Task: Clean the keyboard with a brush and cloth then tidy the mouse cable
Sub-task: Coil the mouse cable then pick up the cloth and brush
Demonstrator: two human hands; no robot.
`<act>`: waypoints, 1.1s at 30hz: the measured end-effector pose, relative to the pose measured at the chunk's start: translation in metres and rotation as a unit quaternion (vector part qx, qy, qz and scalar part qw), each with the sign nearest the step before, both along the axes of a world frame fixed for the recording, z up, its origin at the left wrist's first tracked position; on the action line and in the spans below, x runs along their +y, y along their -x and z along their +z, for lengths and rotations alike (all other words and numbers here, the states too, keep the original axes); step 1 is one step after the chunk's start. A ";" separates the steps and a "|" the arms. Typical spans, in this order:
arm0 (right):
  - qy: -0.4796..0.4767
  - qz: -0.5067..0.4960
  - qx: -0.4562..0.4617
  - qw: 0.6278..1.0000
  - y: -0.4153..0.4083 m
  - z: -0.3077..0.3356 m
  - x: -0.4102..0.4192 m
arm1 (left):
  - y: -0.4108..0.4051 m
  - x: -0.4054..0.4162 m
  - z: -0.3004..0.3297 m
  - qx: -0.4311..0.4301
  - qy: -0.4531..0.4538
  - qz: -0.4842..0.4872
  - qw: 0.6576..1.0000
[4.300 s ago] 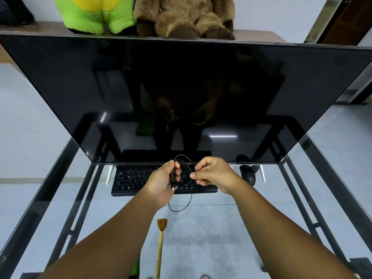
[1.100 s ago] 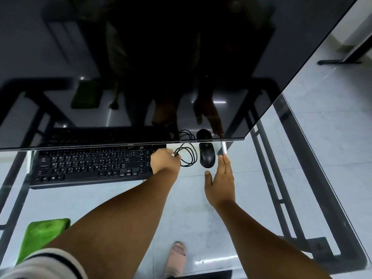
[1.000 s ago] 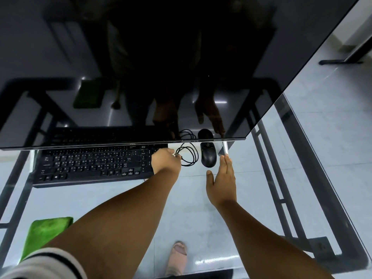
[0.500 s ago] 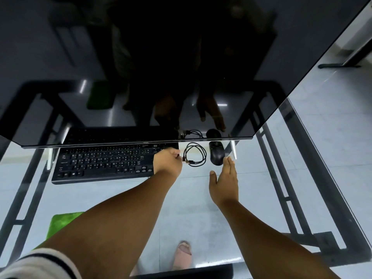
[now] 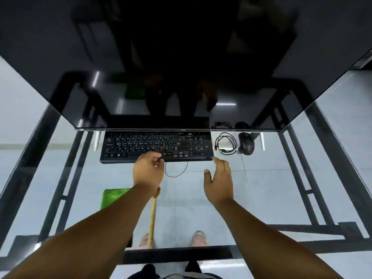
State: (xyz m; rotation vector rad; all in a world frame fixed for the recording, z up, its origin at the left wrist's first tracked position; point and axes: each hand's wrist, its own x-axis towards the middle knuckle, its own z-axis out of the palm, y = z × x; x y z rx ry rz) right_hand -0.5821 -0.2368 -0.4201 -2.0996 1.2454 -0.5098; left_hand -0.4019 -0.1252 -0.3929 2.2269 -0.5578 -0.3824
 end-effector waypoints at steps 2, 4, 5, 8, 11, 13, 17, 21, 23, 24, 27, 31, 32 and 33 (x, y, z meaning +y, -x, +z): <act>-0.005 0.023 0.002 1.000 -0.015 -0.001 0.023 | -0.016 0.033 -0.001 -0.021 -0.019 0.014 1.000; -0.020 0.044 0.004 0.999 -0.029 0.000 0.047 | -0.033 0.067 -0.001 -0.021 -0.044 0.036 0.998; -0.035 0.053 0.012 0.998 -0.036 0.001 0.058 | -0.040 0.081 0.000 -0.020 -0.059 0.047 0.997; -0.077 0.085 0.070 0.991 -0.057 0.003 0.088 | -0.058 0.125 0.000 0.001 -0.101 0.078 0.992; -0.092 0.087 0.142 0.982 -0.068 0.002 0.112 | -0.068 0.156 -0.004 0.065 -0.149 0.081 0.983; -0.089 0.074 0.178 0.977 -0.071 0.001 0.123 | -0.068 0.170 -0.006 0.099 -0.197 0.051 0.974; -0.096 0.079 0.257 0.958 -0.072 0.008 0.133 | -0.063 0.172 -0.001 0.147 -0.248 -0.021 0.957; -0.122 0.075 0.269 0.952 -0.071 0.010 0.140 | -0.061 0.169 -0.002 0.178 -0.288 -0.052 0.939; -0.130 0.069 0.256 0.955 -0.072 0.010 0.141 | -0.057 0.168 -0.001 0.174 -0.290 -0.053 0.940; -0.134 0.063 0.245 0.958 -0.072 0.010 0.141 | -0.055 0.167 -0.002 0.173 -0.286 -0.053 0.941; -0.138 0.040 0.197 0.970 -0.072 0.011 0.141 | -0.045 0.164 0.001 0.182 -0.239 -0.053 0.952; -0.164 0.023 0.093 0.982 -0.078 0.014 0.131 | -0.042 0.160 0.006 0.263 -0.115 -0.019 0.958; -0.170 0.025 0.069 0.983 -0.079 0.016 0.128 | -0.043 0.159 0.008 0.290 -0.083 -0.012 0.953; -0.171 0.030 0.047 0.984 -0.081 0.020 0.123 | -0.045 0.157 0.010 0.312 -0.054 -0.005 0.948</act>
